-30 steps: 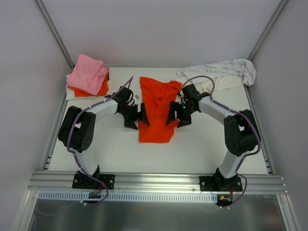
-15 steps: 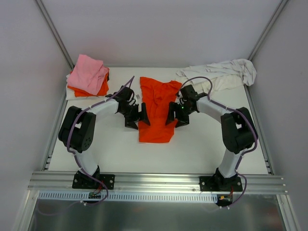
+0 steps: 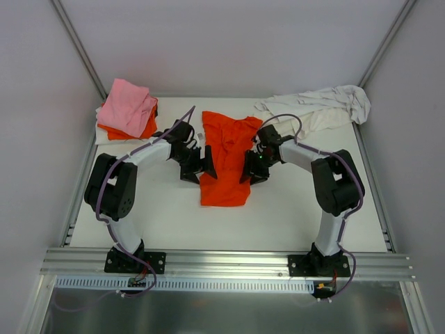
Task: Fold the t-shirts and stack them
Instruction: Grab one side of the 2/3 rectangular tshirt with both arms
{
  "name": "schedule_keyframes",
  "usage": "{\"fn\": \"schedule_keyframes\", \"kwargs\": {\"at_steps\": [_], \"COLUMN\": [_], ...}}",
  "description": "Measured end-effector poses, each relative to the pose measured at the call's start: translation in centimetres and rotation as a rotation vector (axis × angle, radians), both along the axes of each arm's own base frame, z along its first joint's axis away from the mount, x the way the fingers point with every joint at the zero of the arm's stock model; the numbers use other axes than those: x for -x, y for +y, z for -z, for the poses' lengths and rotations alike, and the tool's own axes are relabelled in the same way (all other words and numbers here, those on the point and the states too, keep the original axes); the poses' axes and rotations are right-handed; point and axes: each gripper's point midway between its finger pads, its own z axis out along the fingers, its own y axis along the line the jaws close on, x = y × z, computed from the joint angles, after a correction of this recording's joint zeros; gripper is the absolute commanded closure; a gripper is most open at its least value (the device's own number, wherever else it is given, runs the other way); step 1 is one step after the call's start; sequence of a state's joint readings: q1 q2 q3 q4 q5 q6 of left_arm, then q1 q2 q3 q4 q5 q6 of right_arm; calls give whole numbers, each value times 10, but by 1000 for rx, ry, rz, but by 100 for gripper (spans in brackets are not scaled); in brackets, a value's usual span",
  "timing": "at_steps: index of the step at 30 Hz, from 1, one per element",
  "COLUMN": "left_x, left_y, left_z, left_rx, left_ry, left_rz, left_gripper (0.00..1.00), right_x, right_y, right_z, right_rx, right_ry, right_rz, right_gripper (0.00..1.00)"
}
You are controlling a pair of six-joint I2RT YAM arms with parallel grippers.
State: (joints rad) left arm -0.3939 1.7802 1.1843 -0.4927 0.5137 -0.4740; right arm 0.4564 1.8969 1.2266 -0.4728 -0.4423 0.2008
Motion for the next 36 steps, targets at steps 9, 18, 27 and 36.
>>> {"fn": "schedule_keyframes", "kwargs": {"at_steps": [9, 18, 27, 36], "left_x": [2, 1, 0, -2], "left_y": [1, 1, 0, 0], "left_z": [-1, -1, -2, -1], "left_rx": [-6, -5, -1, 0], "left_ry": [2, 0, -8, -9], "left_rz": [14, 15, 14, 11], "left_gripper": [17, 18, 18, 19], "right_x": [-12, -14, -9, -2], "right_y": [13, 28, 48, 53], "right_z": [-3, -15, -46, -45], "right_rx": [-16, -34, -131, -179], "right_ry": [-12, -39, -97, -105], "right_rz": [-2, -32, -87, -137], "right_gripper": [94, 99, 100, 27]}}
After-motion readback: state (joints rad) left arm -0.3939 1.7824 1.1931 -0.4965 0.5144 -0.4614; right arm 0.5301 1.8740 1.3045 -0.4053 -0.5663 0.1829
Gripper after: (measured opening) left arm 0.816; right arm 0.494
